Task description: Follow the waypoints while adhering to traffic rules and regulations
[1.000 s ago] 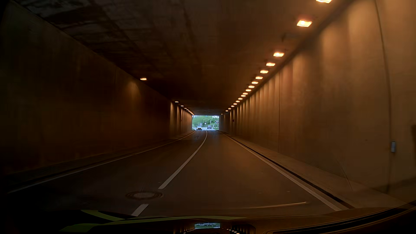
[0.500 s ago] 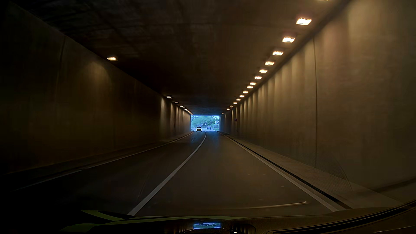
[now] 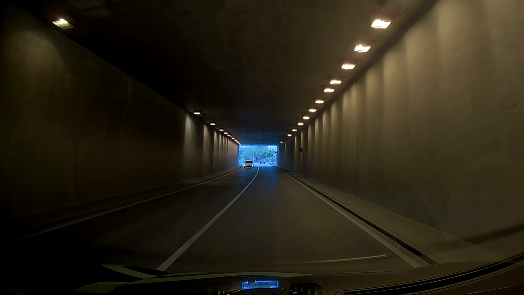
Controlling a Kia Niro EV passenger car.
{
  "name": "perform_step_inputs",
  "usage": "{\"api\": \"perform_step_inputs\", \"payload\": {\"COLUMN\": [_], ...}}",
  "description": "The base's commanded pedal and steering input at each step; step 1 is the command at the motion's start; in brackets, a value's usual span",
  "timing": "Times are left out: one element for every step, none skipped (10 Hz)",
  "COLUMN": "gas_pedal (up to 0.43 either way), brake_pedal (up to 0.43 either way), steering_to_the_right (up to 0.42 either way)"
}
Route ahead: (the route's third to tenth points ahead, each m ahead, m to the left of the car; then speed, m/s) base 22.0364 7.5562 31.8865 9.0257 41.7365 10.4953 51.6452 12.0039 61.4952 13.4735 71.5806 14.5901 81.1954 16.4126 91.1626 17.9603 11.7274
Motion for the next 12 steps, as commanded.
{"api": "perform_step_inputs", "payload": {"gas_pedal": [0.02,0.02,0.02,0.02,0.02,0.02,0.02,0.02,0.02,0.02,0.02,0.02], "brake_pedal": [0.0,0.0,0.0,0.0,0.0,0.0,0.0,0.0,0.0,0.0,0.0,0.0], "steering_to_the_right": [-0.002,-0.002,-0.002,-0.002,-0.002,-0.002,-0.002,-0.002,-0.002,-0.002,-0.002,-0.002]}}
